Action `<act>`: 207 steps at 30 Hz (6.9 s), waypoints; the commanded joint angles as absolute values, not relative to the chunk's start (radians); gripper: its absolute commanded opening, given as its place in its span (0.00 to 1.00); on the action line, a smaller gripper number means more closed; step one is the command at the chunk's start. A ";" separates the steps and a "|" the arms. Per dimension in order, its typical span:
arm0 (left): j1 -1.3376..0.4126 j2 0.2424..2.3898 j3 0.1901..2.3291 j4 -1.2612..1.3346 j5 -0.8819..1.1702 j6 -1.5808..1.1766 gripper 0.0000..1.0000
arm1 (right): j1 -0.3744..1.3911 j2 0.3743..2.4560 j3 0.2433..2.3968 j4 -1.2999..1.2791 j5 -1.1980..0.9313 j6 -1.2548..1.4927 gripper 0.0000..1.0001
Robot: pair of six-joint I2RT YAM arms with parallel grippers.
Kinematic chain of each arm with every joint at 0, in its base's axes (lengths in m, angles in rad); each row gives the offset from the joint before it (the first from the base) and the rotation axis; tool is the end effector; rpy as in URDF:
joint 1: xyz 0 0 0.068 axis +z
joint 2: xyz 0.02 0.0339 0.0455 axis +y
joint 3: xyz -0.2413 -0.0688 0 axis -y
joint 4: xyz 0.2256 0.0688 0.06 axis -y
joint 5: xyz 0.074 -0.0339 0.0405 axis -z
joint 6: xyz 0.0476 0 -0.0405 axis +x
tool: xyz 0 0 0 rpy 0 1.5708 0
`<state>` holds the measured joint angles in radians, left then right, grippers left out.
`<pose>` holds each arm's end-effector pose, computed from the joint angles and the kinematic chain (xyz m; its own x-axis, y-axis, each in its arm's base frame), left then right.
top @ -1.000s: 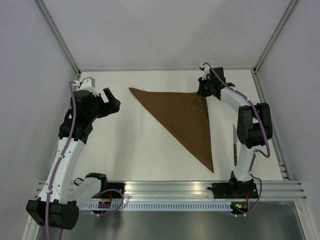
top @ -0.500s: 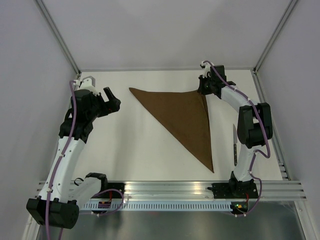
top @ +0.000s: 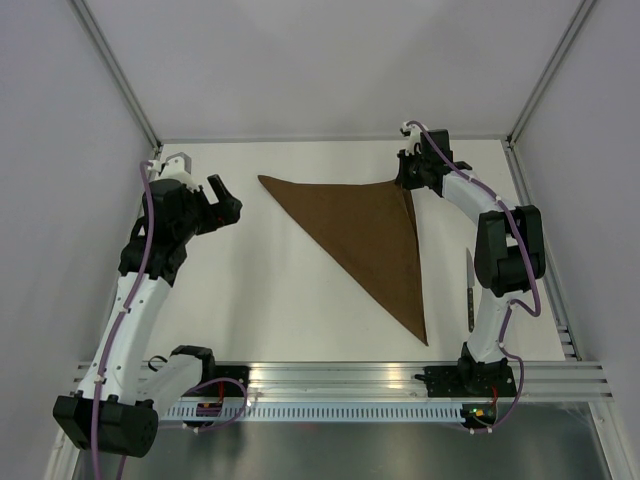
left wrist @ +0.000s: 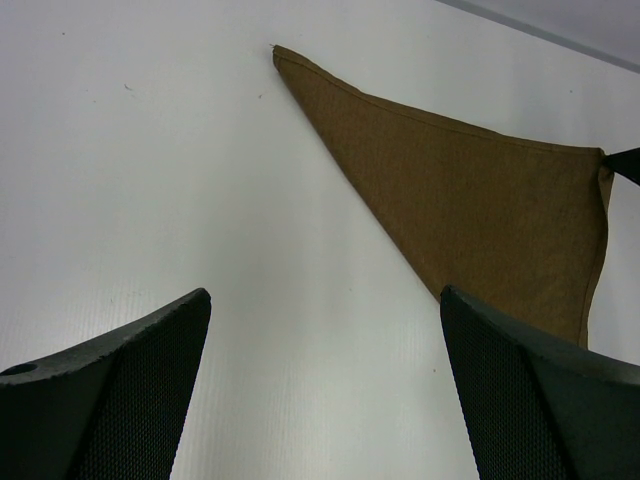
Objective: Fold the napkin, place the utensils inside, and roll it up
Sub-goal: Fold the napkin, then grab a utensil with the right arm, then place the utensil onto the napkin
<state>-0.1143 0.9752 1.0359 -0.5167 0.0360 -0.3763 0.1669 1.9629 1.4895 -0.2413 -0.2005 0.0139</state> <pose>0.2137 -0.0263 0.3333 -0.4606 -0.3168 -0.8292 -0.0249 0.9384 -0.3447 0.4239 0.0810 0.2080 -0.6505 -0.0958 -0.7534 -0.3021 0.9428 0.1410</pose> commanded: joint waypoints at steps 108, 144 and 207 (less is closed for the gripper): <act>-0.112 0.773 0.696 -0.245 0.344 -0.561 1.00 | -0.169 1.676 0.862 -0.848 -0.026 -0.585 0.20; -0.112 0.900 0.933 -0.368 0.316 -0.558 1.00 | 0.139 1.919 1.756 -1.201 -0.314 -0.414 0.00; -0.112 0.864 1.065 -0.548 0.233 -0.509 1.00 | 0.568 2.319 1.890 -0.988 -0.342 -0.075 0.00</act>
